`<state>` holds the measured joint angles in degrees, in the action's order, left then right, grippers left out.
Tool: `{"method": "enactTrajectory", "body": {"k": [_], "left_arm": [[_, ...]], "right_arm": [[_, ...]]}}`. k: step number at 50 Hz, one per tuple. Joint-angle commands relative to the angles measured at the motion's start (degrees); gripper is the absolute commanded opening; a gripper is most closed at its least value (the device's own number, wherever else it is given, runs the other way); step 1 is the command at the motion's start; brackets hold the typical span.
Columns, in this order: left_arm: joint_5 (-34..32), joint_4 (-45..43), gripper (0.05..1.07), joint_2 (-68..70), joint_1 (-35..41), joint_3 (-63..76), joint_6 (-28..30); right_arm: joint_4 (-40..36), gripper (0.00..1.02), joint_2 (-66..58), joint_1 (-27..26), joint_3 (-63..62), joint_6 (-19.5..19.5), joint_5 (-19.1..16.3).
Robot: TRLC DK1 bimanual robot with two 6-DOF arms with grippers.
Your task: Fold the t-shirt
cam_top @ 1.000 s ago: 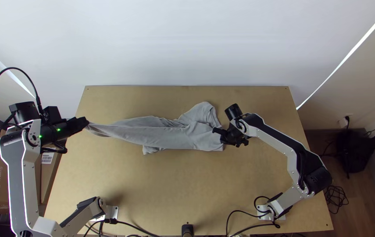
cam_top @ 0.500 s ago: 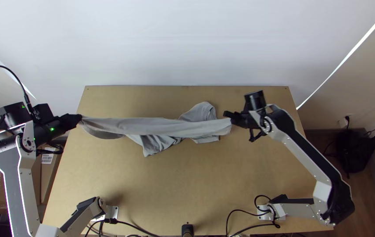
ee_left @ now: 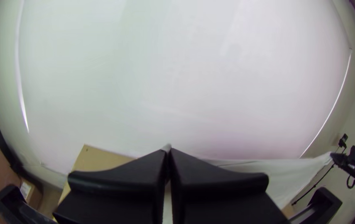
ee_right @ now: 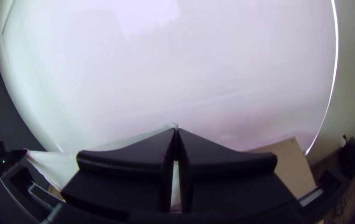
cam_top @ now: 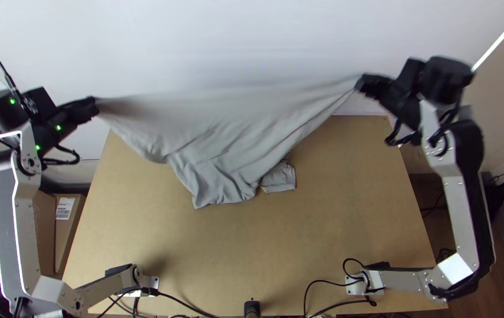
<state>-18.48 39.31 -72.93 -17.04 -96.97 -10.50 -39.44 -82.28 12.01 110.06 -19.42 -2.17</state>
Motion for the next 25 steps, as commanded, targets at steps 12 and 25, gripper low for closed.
{"method": "enactTrajectory", "body": {"k": [12,25], "left_arm": [[4.9,-1.0,0.07,-10.4,1.6,-28.1,0.0],[6.1,-3.5,0.07,-2.0,-0.9,-31.0,-0.8]], "right_arm": [[7.6,0.02,-7.1,-4.8,24.0,8.2,1.6],[11.2,0.02,6.2,-2.8,19.6,7.9,1.6]]}}
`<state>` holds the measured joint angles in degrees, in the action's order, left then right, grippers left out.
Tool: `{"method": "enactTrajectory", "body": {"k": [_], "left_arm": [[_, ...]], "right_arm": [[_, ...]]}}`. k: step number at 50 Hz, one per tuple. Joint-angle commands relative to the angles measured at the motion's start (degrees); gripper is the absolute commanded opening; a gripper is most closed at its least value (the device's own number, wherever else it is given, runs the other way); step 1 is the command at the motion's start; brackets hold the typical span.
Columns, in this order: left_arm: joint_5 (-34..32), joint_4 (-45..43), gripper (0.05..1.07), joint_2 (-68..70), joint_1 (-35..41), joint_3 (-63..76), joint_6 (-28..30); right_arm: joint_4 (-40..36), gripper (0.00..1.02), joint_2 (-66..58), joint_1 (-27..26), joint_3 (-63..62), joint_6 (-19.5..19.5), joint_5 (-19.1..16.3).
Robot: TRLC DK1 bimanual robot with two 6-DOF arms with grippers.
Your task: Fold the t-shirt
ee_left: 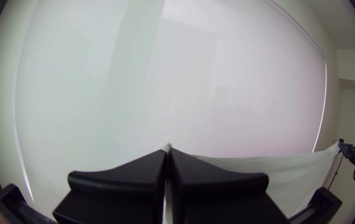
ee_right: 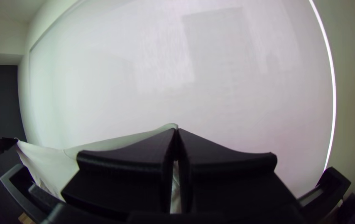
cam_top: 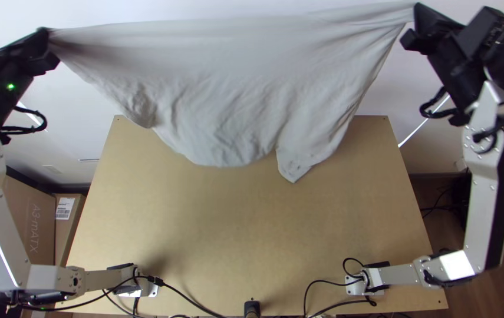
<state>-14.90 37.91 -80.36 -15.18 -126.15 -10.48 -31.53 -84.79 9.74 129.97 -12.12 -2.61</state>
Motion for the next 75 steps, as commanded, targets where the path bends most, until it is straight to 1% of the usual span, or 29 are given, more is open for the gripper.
{"method": "enactTrajectory", "body": {"k": [1,9,14,18,26,33,39,41,46,51,54,58,62,69,75], "left_arm": [[2.5,-2.1,0.07,6.5,-3.0,-1.7,-0.9],[2.5,-2.2,0.07,15.8,-6.8,-0.8,-1.8],[3.2,-0.9,0.07,21.7,-7.1,0.1,-1.8],[3.4,1.4,0.07,25.6,-7.0,0.5,-1.8],[3.3,3.8,0.07,29.2,-5.9,0.4,-3.9],[3.4,7.3,0.07,28.8,-5.3,0.5,-6.7],[3.3,10.7,0.07,28.0,-4.8,3.6,-8.3],[2.9,11.8,0.07,28.1,-4.1,6.2,-8.3],[2.2,11.9,0.07,29.6,-2.6,17.3,-8.3],[0.7,10.7,0.07,31.0,-2.3,29.6,-8.2],[-0.3,8.2,0.07,32.1,-2.3,37.8,-7.8],[-1.6,5.5,0.07,33.0,-2.3,47.8,-6.8],[-2.2,0.8,0.07,33.0,-2.3,57.2,-6.2],[-2.7,-6.9,0.07,28.8,-1.3,68.3,-5.2],[-2.2,-13.3,0.07,22.2,0.9,71.7,-5.3]], "right_arm": [[3.3,0.02,10.1,-0.3,-0.8,0.6,2.0],[3.3,0.02,21.3,0.5,-6.7,0.5,2.0],[2.6,0.02,28.3,0.5,-11.0,0.6,1.8],[0.8,0.02,32.1,0.5,-12.1,0.6,1.0],[-1.8,0.02,35.5,0.5,-12.2,0.7,-0.5],[-2.7,0.02,35.8,0.6,-12.9,0.4,-1.9],[-2.7,0.02,35.2,0.6,-17.0,-2.2,-3.3],[-2.6,0.02,35.4,0.7,-20.0,-3.3,-4.2],[-2.4,0.02,36.8,1.2,-31.6,-6.9,-4.7],[1.5,0.02,40.3,3.5,-47.6,-7.2,-4.6],[4.7,0.02,42.3,4.2,-56.9,-7.8,-4.6],[6.9,0.02,43.2,5.2,-66.8,-9.5,-4.6],[10.8,0.02,43.5,5.6,-76.4,-10.0,-4.6],[20.1,0.02,40.0,5.6,-87.5,-10.0,-4.6],[27.7,0.02,32.2,3.4,-91.0,-10.0,-4.6]]}}
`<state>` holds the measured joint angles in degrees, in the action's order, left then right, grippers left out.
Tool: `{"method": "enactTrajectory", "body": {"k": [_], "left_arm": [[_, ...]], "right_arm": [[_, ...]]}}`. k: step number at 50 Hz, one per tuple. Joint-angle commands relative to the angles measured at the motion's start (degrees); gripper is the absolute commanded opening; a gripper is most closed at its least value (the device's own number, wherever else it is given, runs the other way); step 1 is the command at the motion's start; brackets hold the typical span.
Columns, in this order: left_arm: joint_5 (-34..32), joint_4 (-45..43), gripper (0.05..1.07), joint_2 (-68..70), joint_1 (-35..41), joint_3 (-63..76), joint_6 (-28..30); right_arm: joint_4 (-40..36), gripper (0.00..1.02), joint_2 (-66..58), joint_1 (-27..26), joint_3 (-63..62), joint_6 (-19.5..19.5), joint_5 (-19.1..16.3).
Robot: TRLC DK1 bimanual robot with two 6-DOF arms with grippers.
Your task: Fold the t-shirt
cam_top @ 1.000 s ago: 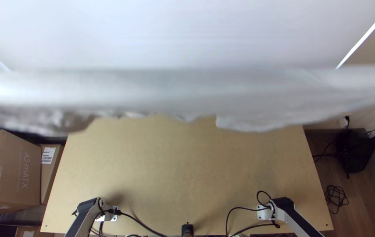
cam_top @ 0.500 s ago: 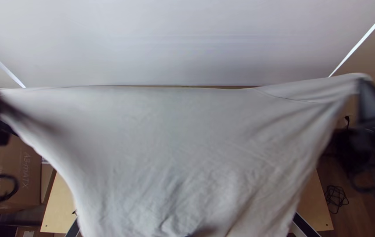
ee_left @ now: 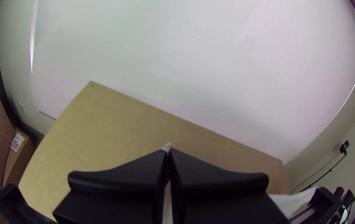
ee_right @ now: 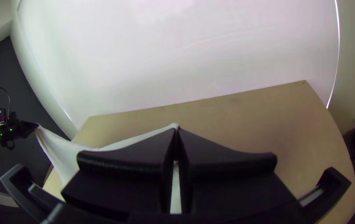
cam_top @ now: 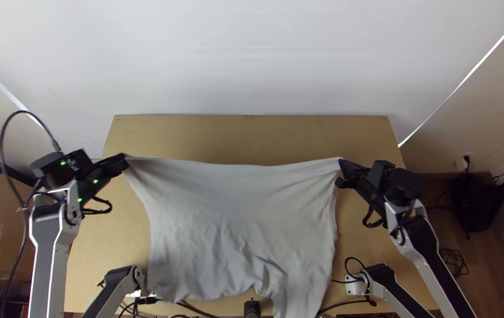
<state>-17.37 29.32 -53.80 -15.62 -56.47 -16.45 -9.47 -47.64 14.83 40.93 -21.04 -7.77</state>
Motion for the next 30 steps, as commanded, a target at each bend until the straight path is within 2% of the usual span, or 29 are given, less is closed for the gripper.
{"method": "enactTrajectory", "body": {"k": [1,12,30], "left_arm": [[0.6,-5.8,0.07,-5.7,1.8,2.2,0.6],[2.0,-15.7,0.07,-21.3,3.8,0.7,0.7],[3.5,-20.8,0.07,-45.3,4.1,-15.8,2.5]], "right_arm": [[6.8,0.02,-6.3,-2.2,-2.1,-1.1,0.6],[18.9,0.02,-23.6,-6.5,0.3,-1.0,0.6],[26.4,0.02,-49.6,-12.9,15.1,0.8,0.7]]}}
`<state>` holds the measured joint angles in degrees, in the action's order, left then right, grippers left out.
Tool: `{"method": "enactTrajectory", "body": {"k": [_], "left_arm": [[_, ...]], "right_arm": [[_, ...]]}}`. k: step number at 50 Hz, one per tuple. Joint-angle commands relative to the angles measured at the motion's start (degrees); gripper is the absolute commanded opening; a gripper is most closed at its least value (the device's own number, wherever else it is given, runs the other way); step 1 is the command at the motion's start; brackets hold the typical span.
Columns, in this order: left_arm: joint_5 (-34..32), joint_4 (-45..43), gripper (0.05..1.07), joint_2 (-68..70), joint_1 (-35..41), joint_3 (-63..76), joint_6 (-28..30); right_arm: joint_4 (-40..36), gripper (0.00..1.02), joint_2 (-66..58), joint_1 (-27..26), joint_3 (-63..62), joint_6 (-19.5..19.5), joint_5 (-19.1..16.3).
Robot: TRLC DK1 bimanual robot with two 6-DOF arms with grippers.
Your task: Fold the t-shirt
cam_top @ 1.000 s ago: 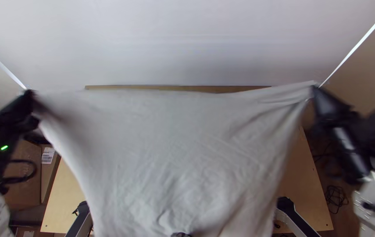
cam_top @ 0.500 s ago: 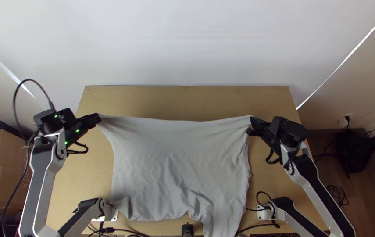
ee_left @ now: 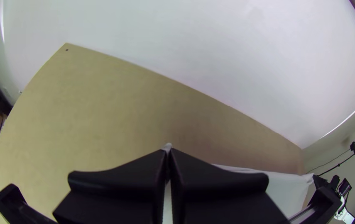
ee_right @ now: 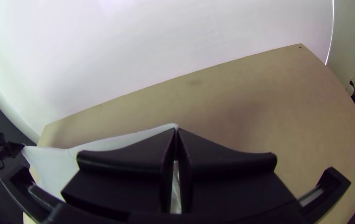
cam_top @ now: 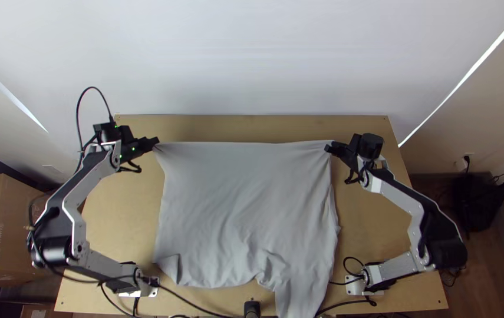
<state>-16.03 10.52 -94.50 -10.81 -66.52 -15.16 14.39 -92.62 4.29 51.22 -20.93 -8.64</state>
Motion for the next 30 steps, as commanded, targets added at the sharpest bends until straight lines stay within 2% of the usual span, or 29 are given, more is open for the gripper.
{"method": "enactTrajectory", "body": {"k": [1,10,18,30], "left_arm": [[2.5,-2.4,0.07,-5.6,-0.6,-6.6,1.2],[4.4,-5.9,0.07,-13.3,-0.3,-13.5,1.1],[5.5,-5.6,0.07,-20.6,0.5,-22.2,1.1],[7.7,-3.1,0.07,-28.5,1.9,-33.8,1.0]], "right_arm": [[2.6,0.02,-5.6,-2.5,5.6,0.8,1.6],[4.4,0.02,-13.7,-3.4,12.7,1.1,3.1],[4.6,0.02,-20.1,-3.9,20.1,1.3,3.7],[4.1,0.02,-28.6,-3.2,30.8,1.3,6.4]]}}
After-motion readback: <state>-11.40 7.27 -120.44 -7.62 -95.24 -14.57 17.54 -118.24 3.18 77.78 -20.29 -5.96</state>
